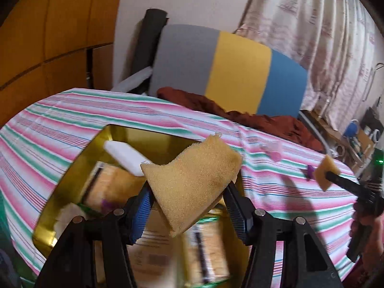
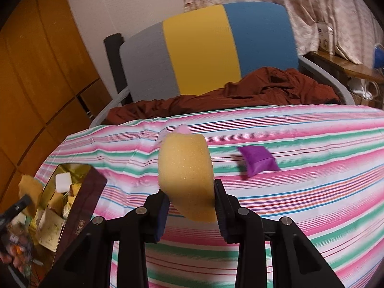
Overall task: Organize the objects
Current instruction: 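Carry both yellow sponge blocks over the gold tray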
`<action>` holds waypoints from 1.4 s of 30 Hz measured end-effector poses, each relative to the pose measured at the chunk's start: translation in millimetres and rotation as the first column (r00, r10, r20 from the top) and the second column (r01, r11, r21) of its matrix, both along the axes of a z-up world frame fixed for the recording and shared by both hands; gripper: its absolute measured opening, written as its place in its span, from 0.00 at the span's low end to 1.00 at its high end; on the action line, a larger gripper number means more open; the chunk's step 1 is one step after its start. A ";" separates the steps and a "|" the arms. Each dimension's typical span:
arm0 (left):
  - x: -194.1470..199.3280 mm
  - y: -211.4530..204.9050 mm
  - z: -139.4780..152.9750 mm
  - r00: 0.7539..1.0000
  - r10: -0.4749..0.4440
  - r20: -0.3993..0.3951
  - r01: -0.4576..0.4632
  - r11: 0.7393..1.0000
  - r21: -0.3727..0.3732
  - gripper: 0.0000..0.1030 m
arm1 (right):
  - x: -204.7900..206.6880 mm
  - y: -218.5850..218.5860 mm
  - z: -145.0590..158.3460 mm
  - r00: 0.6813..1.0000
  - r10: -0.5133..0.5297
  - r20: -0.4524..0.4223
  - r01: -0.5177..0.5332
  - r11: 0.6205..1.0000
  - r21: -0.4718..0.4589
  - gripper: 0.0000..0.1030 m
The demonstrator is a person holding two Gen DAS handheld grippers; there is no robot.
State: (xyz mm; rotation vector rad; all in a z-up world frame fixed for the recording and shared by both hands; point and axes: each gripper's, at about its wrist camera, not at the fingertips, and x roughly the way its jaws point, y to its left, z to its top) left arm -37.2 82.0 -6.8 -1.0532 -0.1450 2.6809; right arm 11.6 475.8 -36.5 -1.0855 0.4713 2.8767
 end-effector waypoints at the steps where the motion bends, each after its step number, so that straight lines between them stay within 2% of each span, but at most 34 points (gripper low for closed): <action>1: -3.3 -4.5 -3.0 1.000 0.010 0.003 -0.010 1.000 -0.009 0.58 | 0.1 -5.3 0.1 1.000 0.014 -0.004 -0.014 1.000 0.004 0.34; 6: -17.2 -28.6 -16.1 0.997 0.060 0.040 -0.060 0.998 -0.014 0.58 | 1.4 -35.0 1.4 0.994 0.104 -0.027 -0.103 0.994 0.044 0.34; 18: -47.4 -57.9 -35.0 0.988 0.121 0.097 -0.117 0.992 -0.046 0.58 | 15.0 -91.7 10.0 0.978 0.207 -0.022 -0.205 0.977 0.060 0.34; 20: -54.2 -59.2 -36.7 0.986 0.122 0.110 -0.119 0.992 -0.030 0.58 | 16.2 -97.6 11.4 0.977 0.214 -0.018 -0.213 0.976 0.052 0.34; 23: -63.8 -53.7 -37.3 0.986 0.104 0.129 -0.102 0.995 -0.021 0.58 | 16.3 -104.9 13.5 0.975 0.220 -0.018 -0.219 0.974 0.050 0.34; 31: -77.9 -36.8 -46.8 0.988 0.064 0.142 -0.053 0.996 -0.077 0.59 | 18.9 -122.9 18.7 0.972 0.234 -0.022 -0.233 0.972 0.027 0.34; 35: -82.1 -33.1 -48.2 0.987 0.038 0.159 -0.025 0.996 -0.081 0.64 | 21.4 -132.1 20.6 0.970 0.242 -0.028 -0.242 0.970 0.027 0.34; 38: -78.6 -29.6 -52.3 0.984 0.031 0.176 -0.012 0.994 -0.106 0.65 | 20.4 -137.9 19.1 0.969 0.246 -0.025 -0.246 0.969 0.013 0.34; 42: -64.2 -31.4 -55.8 0.984 0.018 0.177 -0.002 0.996 -0.088 0.69 | 17.3 -150.9 16.8 0.965 0.260 -0.018 -0.261 0.965 -0.003 0.34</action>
